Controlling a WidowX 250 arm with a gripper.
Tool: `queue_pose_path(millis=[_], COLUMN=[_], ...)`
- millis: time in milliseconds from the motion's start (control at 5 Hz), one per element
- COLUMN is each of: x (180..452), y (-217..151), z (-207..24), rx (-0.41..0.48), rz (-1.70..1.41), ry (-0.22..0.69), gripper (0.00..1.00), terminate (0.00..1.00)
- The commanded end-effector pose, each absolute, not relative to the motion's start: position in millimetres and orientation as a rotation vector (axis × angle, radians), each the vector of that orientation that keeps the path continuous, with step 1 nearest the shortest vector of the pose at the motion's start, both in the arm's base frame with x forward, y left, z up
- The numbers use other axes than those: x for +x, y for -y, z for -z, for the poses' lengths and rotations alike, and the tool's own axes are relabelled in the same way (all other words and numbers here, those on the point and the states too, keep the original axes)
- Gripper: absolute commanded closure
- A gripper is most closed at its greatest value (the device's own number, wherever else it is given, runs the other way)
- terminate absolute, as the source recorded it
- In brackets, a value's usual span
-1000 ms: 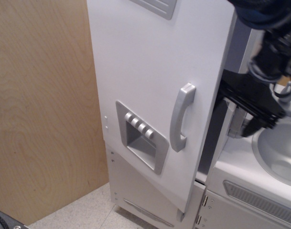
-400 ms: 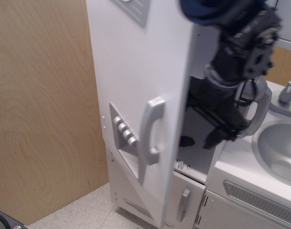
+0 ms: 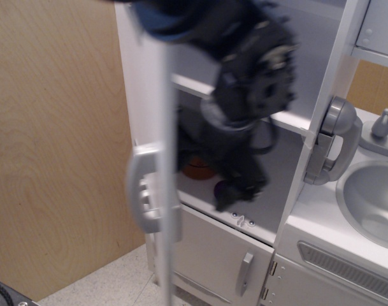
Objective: Open fridge
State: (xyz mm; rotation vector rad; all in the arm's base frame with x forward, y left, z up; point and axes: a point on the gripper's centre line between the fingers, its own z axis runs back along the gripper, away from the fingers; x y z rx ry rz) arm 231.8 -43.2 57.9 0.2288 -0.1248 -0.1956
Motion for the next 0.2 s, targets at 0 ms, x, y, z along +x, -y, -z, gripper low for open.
queue_pose_path(millis=[0], x=[212.2], y=[-4.5], z=[-57.3], rx=[0.288], rz=[0.093], ry=[0.138], gripper=[0.0], terminate=[1.0])
